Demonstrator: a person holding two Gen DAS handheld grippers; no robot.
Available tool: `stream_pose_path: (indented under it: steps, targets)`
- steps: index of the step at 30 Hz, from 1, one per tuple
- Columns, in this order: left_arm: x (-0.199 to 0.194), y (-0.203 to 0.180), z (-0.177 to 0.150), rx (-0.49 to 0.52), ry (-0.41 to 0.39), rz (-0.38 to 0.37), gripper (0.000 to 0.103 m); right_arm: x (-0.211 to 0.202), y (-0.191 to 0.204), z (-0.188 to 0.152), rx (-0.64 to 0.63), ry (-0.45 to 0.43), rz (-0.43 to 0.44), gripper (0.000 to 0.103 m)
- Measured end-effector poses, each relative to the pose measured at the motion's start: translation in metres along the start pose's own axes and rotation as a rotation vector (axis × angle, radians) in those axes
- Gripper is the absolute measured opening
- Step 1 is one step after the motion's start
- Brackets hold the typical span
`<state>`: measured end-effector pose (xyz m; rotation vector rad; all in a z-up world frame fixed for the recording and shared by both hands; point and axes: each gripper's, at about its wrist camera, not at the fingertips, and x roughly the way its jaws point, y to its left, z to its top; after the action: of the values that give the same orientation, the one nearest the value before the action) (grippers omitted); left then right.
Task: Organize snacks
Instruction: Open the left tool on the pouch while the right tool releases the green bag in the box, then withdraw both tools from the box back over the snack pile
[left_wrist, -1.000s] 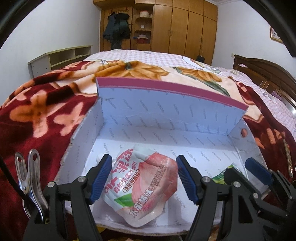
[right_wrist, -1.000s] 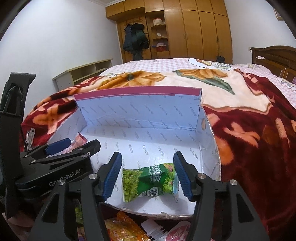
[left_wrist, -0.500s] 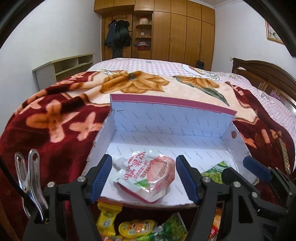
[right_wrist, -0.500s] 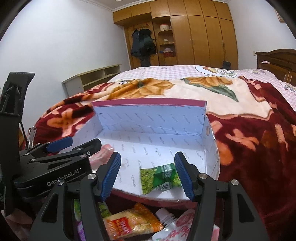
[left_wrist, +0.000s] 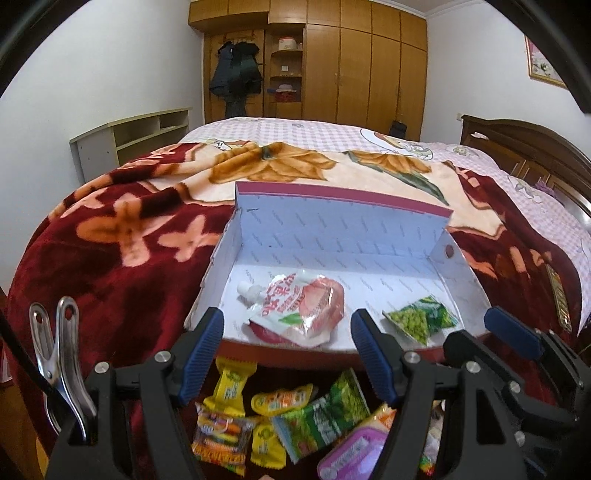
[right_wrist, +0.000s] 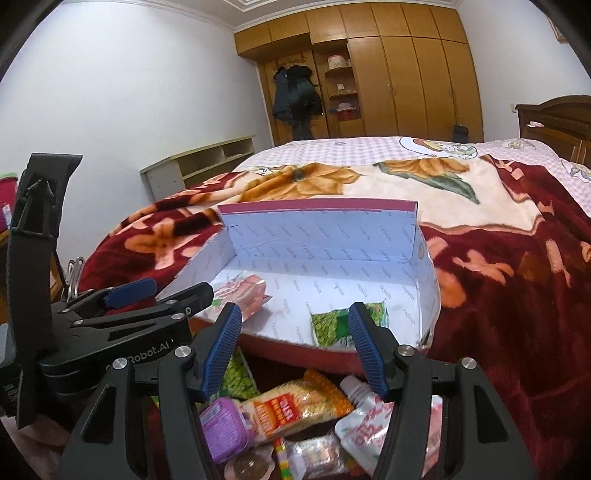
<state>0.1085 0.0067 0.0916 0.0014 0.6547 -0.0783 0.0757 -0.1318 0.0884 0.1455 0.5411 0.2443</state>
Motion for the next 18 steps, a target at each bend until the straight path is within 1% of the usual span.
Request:
stream_pose_path:
  steps: [9, 14, 18]
  targets:
    - [-0.022, 0.0, -0.021, 0.012, -0.002, -0.013, 0.075, -0.02, 0.007, -0.015, -0.01, 0.002, 0.023, 0.062]
    - [-0.029, 0.0, -0.036, 0.024, 0.015, -0.027, 0.075, -0.029, 0.009, -0.023, -0.014, 0.0, 0.037, 0.066]
    - [-0.032, -0.001, -0.048, 0.031, 0.026, -0.035, 0.075, -0.034, 0.01, -0.031, -0.02, 0.008, 0.042, 0.066]
